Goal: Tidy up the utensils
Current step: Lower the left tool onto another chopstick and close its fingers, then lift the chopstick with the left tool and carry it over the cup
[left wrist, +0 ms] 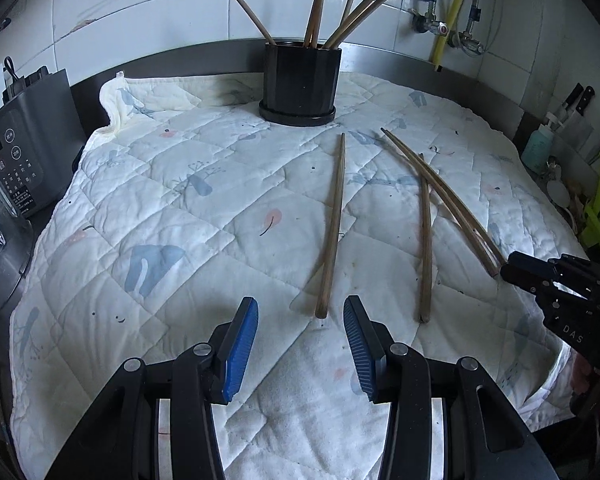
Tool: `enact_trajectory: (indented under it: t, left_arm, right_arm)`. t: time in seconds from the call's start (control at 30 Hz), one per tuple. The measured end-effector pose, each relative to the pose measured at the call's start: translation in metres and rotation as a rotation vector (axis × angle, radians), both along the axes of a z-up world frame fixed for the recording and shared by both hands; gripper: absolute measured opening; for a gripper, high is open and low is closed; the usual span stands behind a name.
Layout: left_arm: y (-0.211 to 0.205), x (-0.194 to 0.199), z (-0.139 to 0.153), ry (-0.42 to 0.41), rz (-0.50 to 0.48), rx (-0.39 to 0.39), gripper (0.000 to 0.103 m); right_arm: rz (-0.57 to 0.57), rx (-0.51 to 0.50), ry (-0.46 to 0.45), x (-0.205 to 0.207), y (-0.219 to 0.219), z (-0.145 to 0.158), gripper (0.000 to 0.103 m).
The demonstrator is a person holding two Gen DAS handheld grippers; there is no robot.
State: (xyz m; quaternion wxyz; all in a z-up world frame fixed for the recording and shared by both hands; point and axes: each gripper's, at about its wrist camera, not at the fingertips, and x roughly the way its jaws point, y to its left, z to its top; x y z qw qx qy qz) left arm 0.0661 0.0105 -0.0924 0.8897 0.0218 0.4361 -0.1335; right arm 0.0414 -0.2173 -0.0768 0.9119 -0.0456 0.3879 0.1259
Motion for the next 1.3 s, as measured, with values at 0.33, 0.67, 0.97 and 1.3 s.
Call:
enact_trajectory:
  t: [0.33, 0.67, 0.97, 1.3]
  left_arm:
    - [-0.003, 0.005, -0.011, 0.001, 0.003, 0.009, 0.048]
    - [-0.018, 0.014, -0.016, -0.035, -0.015, 0.031, 0.042]
    - [-0.043, 0.018, -0.019, -0.071, -0.074, 0.085, 0.010]
    - [-0.036, 0.021, 0.003, -0.099, -0.067, 0.038, 0.007]
  right_arm:
    - [-0.036, 0.032, 0.001, 0.011, -0.001, 0.000, 0.020]
    - [-0.052, 0.050, -0.008, 0.025, 0.004, -0.003, 0.020]
    - [-0.064, 0.071, -0.003, 0.030, 0.003, -0.004, 0.012]
    - [-0.073, 0.076, -0.031, 0.025, -0.002, 0.007, 0.009]
